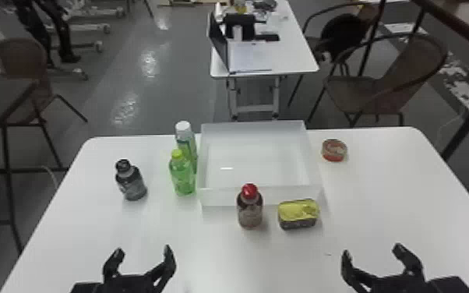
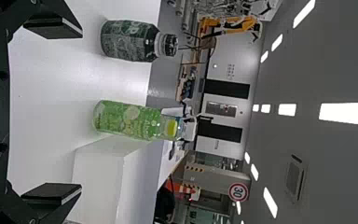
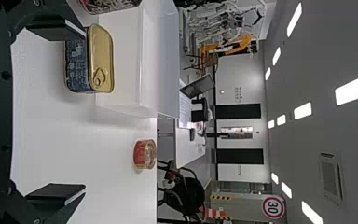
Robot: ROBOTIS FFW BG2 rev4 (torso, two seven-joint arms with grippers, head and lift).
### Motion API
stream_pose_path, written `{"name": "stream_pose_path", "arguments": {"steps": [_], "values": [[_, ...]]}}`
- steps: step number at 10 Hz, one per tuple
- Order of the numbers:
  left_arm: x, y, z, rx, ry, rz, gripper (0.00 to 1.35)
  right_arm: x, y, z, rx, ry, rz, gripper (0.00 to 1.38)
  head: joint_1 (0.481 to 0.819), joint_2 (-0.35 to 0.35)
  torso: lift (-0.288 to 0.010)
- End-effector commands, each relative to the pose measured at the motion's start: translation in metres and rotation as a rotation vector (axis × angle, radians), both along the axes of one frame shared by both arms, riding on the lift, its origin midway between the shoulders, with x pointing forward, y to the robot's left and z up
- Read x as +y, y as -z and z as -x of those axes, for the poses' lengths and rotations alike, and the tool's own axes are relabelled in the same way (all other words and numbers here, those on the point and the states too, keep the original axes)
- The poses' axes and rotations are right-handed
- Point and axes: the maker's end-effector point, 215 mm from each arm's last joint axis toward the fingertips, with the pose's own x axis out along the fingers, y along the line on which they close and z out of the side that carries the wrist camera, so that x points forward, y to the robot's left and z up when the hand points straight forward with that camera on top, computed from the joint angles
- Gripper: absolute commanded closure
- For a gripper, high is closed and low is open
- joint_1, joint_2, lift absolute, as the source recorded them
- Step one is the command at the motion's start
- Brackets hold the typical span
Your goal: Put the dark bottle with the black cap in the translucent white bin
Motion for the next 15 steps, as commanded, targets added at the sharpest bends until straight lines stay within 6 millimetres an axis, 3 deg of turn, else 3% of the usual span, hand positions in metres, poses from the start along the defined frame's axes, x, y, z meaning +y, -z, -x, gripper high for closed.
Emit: {"name": "stream_pose_path", "arguments": {"steps": [1, 6, 8, 11, 15], "values": [[0.000, 0.000, 0.000, -0.002, 0.000, 0.003, 0.14, 0.001, 0.000, 0.000, 0.000, 0.001, -0.005, 0.14, 0.695, 0.076, -0.034], [-0.004, 0.005, -0.003, 0.006, 0.005, 0.009, 0.14, 0.001, 0.002, 0.001, 0.004, 0.003, -0.013, 0.14, 0.695, 0.074, -0.034], [-0.003, 0.014, -0.016, 0.025, 0.013, 0.005, 0.13, 0.001, 0.002, 0.001, 0.004, 0.004, -0.016, 0.14, 0.695, 0.070, -0.034], [0.010, 0.029, -0.056, 0.050, 0.048, -0.020, 0.13, 0.005, 0.002, -0.001, 0.004, -0.002, -0.024, 0.14, 0.695, 0.072, -0.034], [0.052, 0.048, -0.107, 0.124, 0.053, -0.114, 0.13, 0.013, 0.006, 0.000, 0.013, -0.027, -0.036, 0.14, 0.695, 0.118, -0.034]]}}
